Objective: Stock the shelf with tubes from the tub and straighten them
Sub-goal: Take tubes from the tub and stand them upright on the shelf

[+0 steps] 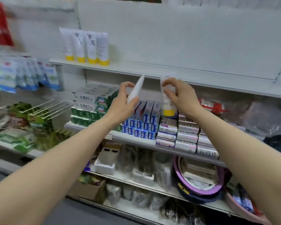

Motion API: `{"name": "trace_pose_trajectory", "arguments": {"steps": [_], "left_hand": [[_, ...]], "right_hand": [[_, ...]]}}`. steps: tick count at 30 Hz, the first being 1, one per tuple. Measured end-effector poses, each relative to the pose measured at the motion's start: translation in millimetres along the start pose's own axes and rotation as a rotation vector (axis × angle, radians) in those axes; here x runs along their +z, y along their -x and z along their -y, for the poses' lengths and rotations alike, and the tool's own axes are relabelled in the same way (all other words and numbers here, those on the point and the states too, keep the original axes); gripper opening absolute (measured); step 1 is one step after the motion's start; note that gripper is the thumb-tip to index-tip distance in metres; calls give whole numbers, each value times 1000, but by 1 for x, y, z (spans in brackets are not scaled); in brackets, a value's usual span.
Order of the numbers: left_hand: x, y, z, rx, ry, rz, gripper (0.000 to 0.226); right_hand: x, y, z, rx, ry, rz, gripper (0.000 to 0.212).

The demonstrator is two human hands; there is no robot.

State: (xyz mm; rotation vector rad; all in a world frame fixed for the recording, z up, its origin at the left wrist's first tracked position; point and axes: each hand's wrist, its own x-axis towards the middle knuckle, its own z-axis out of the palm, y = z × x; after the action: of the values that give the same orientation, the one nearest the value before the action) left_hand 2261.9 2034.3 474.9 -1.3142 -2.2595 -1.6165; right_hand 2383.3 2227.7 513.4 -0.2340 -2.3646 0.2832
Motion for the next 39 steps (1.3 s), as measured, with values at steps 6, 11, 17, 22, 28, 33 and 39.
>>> {"name": "trace_pose_trajectory", "arguments": {"steps": [6,11,17,22,28,33,39], "left_hand": [[-49,-42,-7,5,35,-102,41],[-70,-78,8,18,100,-178,44],[-78,-138,28,50,110,-272,47],[-76,-196,43,39,115,-288,56],[-63,-245,73,-6,91,-229,59],[-62,-264,95,-24,61,-223,58],[-67,-271,104,-16,19,-232,55]], "right_hand": [[-3,-70,35,-67,-36,-43,22],[11,-124,42,-71,-31,-39,26],[35,-194,33,-79,-57,-46,31],[55,-258,17,-91,-80,-22,33],[99,-314,-8,-125,-99,30,32],[143,-330,-18,-138,-172,73,27],[173,-353,-15,-136,-211,37,28]]}}
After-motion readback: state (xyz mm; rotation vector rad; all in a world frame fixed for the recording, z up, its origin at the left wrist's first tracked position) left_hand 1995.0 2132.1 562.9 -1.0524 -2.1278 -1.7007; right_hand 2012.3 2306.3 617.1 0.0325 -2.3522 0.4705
